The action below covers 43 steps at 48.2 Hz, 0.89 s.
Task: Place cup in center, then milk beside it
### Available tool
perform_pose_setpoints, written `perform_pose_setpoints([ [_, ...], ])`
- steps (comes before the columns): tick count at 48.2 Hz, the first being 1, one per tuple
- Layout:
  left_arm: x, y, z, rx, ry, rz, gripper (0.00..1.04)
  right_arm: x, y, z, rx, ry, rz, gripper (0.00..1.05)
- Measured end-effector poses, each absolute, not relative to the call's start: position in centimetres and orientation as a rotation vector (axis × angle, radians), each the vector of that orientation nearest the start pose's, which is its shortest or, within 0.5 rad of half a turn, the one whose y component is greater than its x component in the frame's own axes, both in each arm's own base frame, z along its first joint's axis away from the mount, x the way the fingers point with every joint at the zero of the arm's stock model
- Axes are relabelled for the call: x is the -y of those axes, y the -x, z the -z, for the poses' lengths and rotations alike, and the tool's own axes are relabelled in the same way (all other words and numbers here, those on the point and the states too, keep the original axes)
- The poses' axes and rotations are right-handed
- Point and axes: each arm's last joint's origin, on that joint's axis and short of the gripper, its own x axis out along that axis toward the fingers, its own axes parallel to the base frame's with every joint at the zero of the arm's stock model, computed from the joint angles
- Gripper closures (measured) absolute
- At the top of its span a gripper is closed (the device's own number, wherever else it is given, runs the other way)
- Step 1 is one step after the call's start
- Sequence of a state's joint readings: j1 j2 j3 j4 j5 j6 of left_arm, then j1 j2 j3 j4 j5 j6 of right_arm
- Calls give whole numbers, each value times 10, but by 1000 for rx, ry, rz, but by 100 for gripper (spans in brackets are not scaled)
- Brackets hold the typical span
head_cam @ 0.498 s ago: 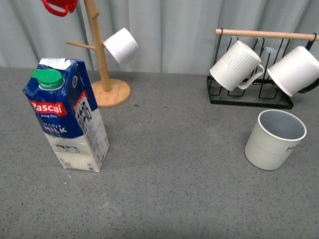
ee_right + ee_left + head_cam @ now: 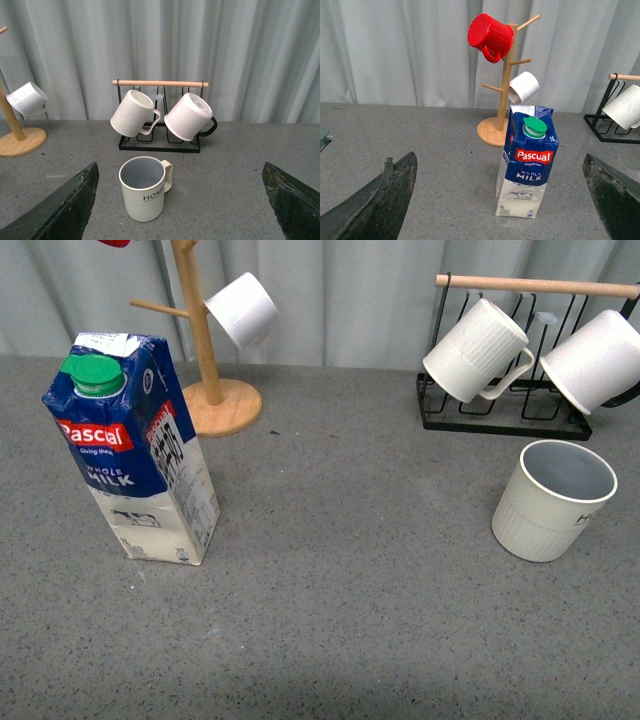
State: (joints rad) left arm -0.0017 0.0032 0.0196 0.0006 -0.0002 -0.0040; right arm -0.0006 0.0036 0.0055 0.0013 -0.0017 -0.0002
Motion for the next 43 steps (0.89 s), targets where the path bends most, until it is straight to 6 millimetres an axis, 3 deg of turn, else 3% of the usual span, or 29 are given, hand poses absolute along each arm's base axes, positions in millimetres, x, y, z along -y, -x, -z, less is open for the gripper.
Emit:
perform_pose_setpoints([
  [43,0,-97,-170,17,4,2,6,0,-98,-165,3,0,-1,9],
])
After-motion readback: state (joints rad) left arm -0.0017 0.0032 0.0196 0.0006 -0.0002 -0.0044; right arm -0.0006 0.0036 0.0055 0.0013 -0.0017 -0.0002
